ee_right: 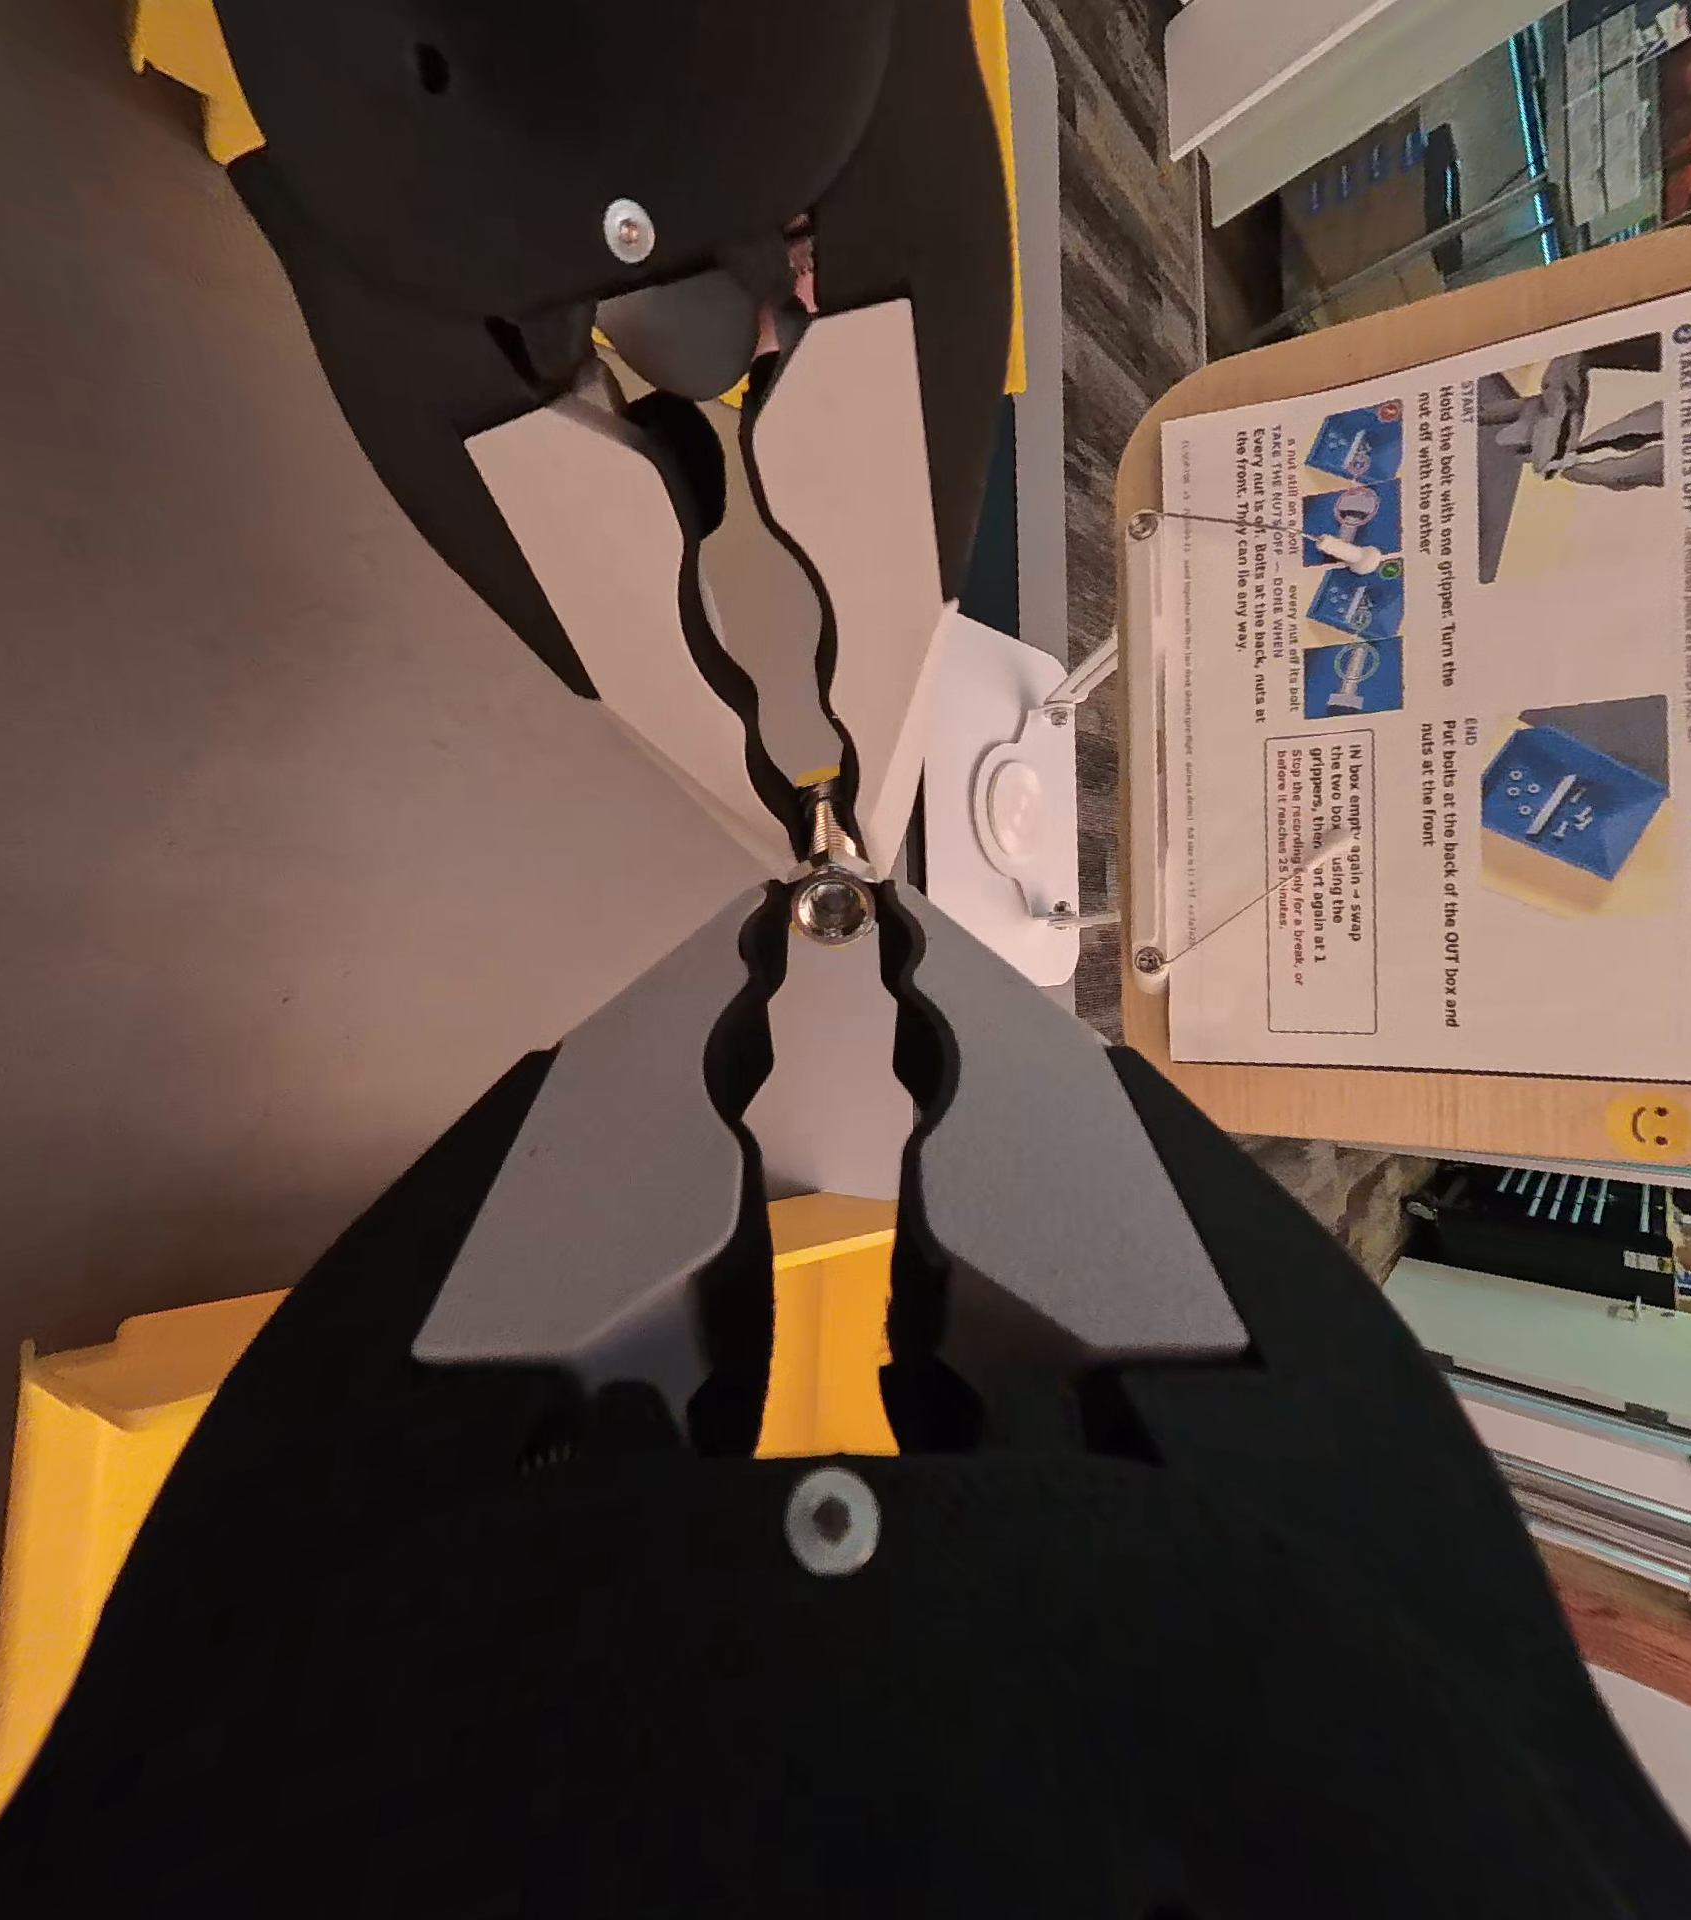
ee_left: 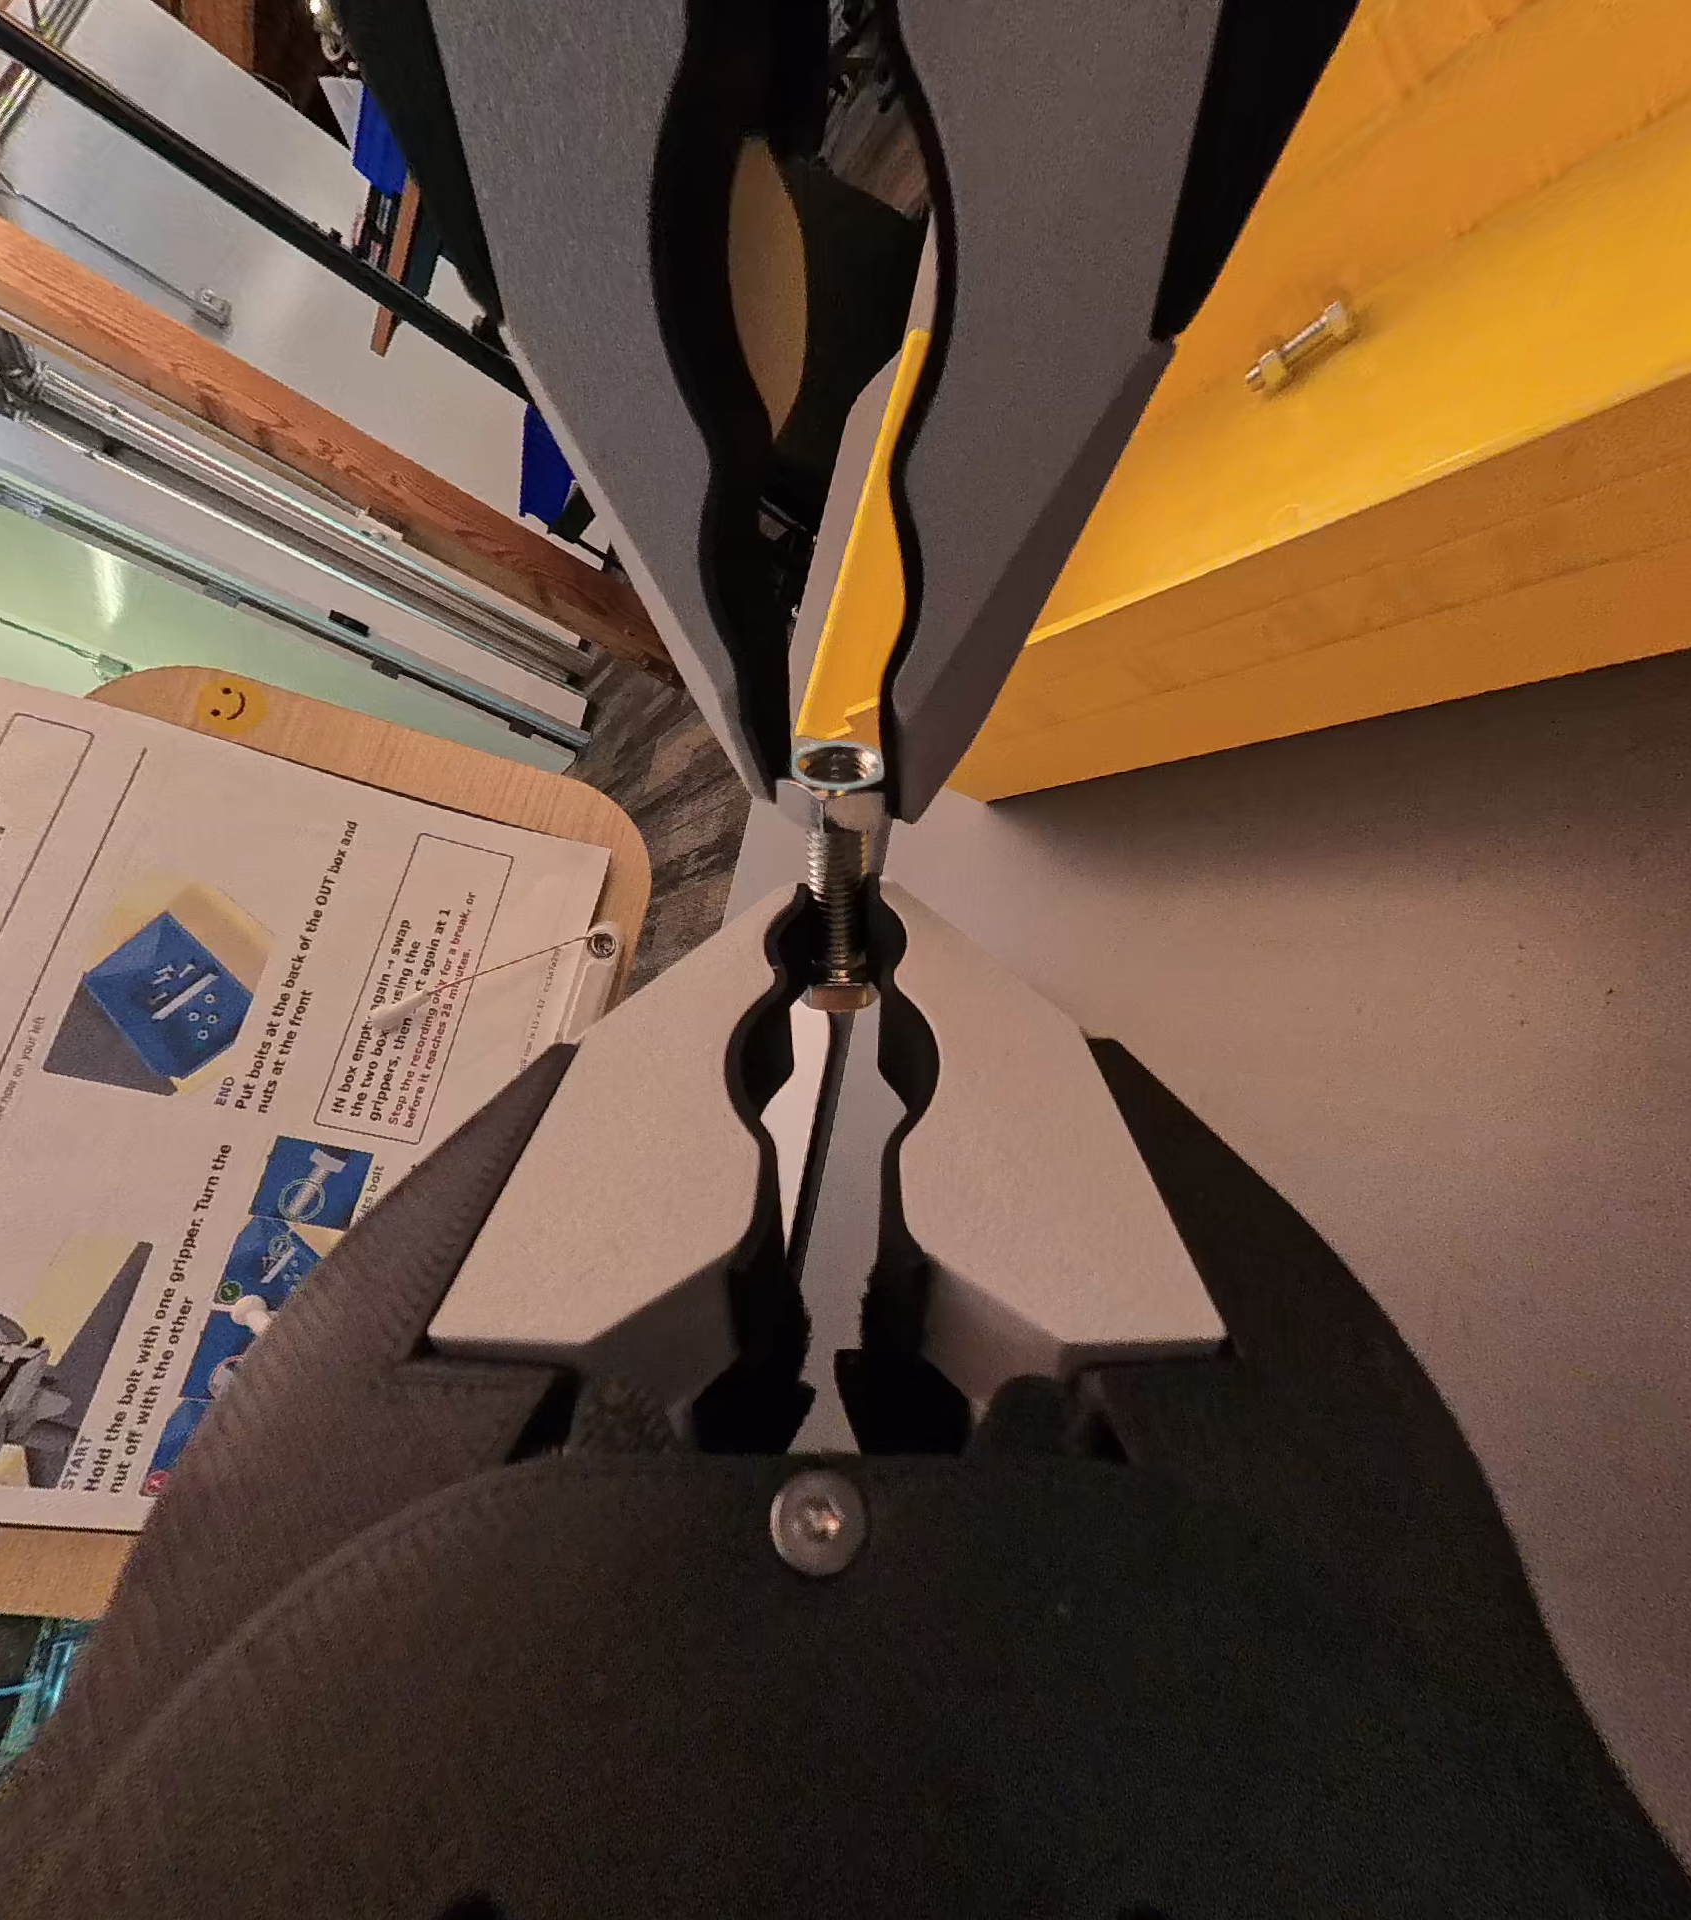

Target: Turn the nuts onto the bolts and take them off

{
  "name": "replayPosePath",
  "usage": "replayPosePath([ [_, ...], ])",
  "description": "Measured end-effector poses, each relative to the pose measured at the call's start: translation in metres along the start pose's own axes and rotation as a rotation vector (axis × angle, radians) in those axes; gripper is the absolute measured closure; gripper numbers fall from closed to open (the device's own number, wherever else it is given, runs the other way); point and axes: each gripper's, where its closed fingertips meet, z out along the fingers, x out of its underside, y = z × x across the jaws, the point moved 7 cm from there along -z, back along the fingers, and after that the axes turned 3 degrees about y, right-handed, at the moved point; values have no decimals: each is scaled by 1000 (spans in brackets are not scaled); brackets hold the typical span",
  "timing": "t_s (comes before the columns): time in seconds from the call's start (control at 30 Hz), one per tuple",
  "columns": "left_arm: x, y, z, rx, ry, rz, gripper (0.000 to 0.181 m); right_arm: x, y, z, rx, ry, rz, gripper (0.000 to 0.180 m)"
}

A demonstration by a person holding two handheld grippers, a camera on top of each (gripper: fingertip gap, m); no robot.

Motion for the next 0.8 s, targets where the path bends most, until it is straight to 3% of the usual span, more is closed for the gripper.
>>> replayPosePath([
  [0.03, 0, 0, 0, 1, 0, 8, 174, 0, 0, 0, 0, -1, -6, 163],
  [0.67, 0, -16, -14, 217, -17, 136, 174, -7, 27, -4, -78, -19, -226, 163],
  [0.8, 0, -15, -18, 233, -31, 126, 174, -10, 25, -5, -81, -23, -193, 163],
])
